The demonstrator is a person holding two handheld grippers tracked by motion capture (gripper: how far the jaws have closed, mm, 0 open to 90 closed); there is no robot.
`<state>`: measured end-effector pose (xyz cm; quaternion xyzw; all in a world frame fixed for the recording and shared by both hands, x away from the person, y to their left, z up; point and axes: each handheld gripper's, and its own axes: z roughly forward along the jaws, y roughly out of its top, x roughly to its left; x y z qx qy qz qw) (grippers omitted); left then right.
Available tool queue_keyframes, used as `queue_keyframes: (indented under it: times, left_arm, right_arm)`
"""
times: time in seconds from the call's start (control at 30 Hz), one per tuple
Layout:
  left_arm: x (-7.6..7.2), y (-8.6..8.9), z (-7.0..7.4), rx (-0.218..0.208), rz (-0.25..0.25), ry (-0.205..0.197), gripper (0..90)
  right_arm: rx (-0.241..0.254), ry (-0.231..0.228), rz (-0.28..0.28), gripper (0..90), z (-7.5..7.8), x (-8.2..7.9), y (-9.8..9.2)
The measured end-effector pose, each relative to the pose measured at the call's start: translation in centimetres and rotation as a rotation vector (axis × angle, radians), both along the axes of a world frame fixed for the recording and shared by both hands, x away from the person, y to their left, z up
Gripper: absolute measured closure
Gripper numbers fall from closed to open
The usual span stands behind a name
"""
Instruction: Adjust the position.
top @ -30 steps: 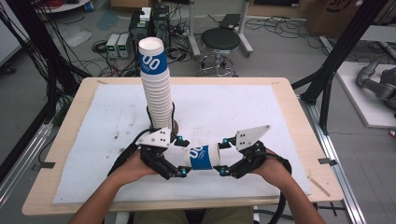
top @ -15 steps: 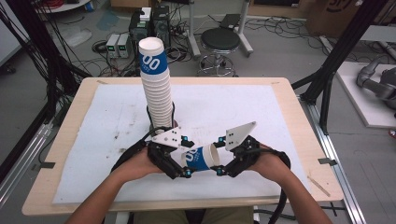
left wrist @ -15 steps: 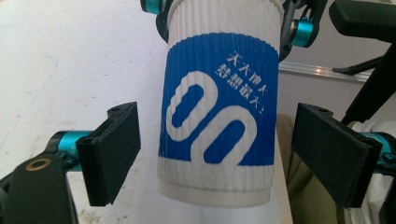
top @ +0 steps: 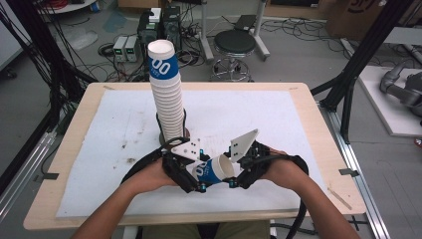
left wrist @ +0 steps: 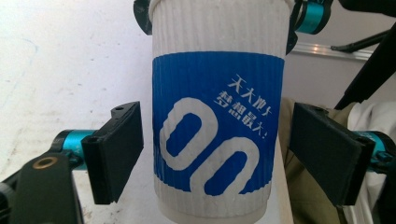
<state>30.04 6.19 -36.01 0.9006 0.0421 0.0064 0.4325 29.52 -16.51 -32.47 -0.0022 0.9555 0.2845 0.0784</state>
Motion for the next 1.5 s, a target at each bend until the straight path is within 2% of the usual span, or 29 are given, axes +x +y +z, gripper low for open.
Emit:
queue_keyframes:
  times: [0.23,0.4,0.6,0.8,0.87,1.0,1.27,1.4,1.5]
  left_arm:
    - [0.1,-0.4,-0.4,0.039,-0.008,0.02,20.5]
    - [0.2,-0.7,-0.8,0.068,-0.007,0.038,20.9]
    - [0.2,-1.1,-1.1,0.096,-0.027,0.051,28.2]
    - [0.2,-1.2,-1.3,0.099,-0.031,0.058,28.6]
    - [0.2,-1.1,-1.4,0.087,-0.027,0.059,28.1]
    - [0.2,-1.0,-1.4,0.06,-0.023,0.065,27.5]
    - [0.3,-0.5,-1.5,-0.004,-0.021,0.069,27.2]
    - [0.6,0.0,-1.9,-0.011,-0.003,0.077,26.8]
    - [0.6,0.3,-2.3,-0.04,0.013,0.079,26.6]
  right_arm:
    - [-0.052,-0.014,0.026,26.8,0.1,-0.1,1.0]
    - [-0.085,-0.013,0.023,26.7,0.1,-0.2,1.4]
    - [-0.127,-0.015,0.038,26.7,0.0,-0.4,2.1]
    - [-0.149,-0.008,0.044,26.7,0.1,-0.5,2.3]
    - [-0.152,-0.009,0.04,24.7,0.1,-0.5,2.3]
    - [-0.138,-0.003,0.027,22.4,0.2,-0.4,2.2]
    - [-0.063,0.011,0.015,20.8,0.7,-0.3,1.6]
    - [0.01,0.003,-0.008,20.9,1.4,-0.2,0.5]
    - [0.063,0.003,-0.028,21.0,1.7,-0.1,-0.3]
